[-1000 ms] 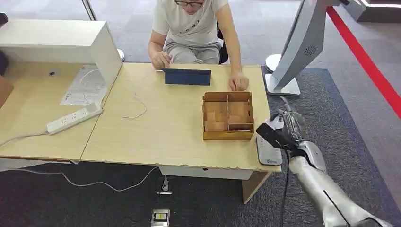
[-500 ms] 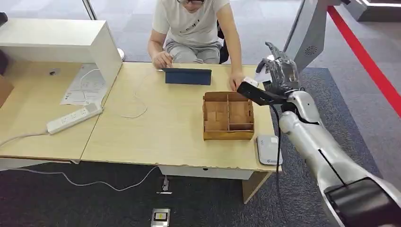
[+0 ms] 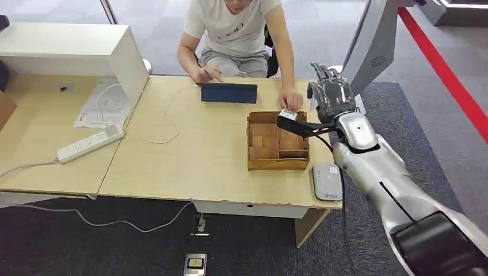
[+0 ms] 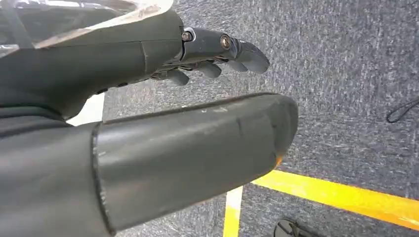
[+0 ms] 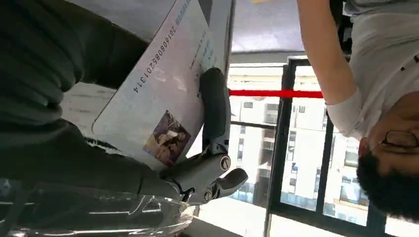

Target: Pass the card to the sensor for recognition and then transmit it.

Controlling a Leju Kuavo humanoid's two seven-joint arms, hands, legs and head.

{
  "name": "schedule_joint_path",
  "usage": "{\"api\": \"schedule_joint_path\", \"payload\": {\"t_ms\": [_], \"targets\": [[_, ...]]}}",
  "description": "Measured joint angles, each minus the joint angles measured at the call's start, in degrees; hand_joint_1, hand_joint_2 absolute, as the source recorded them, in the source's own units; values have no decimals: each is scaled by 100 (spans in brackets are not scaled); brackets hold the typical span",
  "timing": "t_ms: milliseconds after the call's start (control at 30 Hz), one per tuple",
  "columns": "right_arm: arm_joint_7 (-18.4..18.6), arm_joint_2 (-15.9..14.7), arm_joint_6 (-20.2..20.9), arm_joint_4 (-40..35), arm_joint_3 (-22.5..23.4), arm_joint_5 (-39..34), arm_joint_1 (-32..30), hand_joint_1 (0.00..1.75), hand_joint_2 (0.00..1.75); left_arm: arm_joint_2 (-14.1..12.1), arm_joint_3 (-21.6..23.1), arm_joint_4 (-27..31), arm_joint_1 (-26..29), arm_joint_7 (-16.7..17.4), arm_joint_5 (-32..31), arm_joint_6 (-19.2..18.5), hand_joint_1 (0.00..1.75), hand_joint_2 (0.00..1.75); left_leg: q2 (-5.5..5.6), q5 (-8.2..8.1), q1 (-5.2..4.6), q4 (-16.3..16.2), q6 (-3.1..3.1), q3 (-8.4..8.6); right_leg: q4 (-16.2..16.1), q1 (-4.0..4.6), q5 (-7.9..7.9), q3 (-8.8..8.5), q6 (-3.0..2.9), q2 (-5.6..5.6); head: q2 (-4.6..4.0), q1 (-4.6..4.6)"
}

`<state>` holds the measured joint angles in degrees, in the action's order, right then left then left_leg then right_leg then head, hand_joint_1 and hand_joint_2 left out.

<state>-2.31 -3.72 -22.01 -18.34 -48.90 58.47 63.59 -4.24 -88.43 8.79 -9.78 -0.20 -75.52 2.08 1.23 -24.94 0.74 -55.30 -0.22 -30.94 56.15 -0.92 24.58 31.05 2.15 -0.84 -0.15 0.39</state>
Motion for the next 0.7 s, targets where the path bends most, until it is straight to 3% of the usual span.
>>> {"api": "schedule_joint_path", "payload": {"t_ms": [300,700], "targets": [[314,-15,415,138,-341,188,353,175,175,39,0,-2,2,72,31,-4,0,0,0,0,0,0,0,-1,0,0,0,2,0,0,0,2],[330,103,505,173,-400,277,460,175,175,92,-7,0,-2,179,107,31,0,0,0,0,1,0,0,-1,1,1,0,1,0,0,0,2]]}}
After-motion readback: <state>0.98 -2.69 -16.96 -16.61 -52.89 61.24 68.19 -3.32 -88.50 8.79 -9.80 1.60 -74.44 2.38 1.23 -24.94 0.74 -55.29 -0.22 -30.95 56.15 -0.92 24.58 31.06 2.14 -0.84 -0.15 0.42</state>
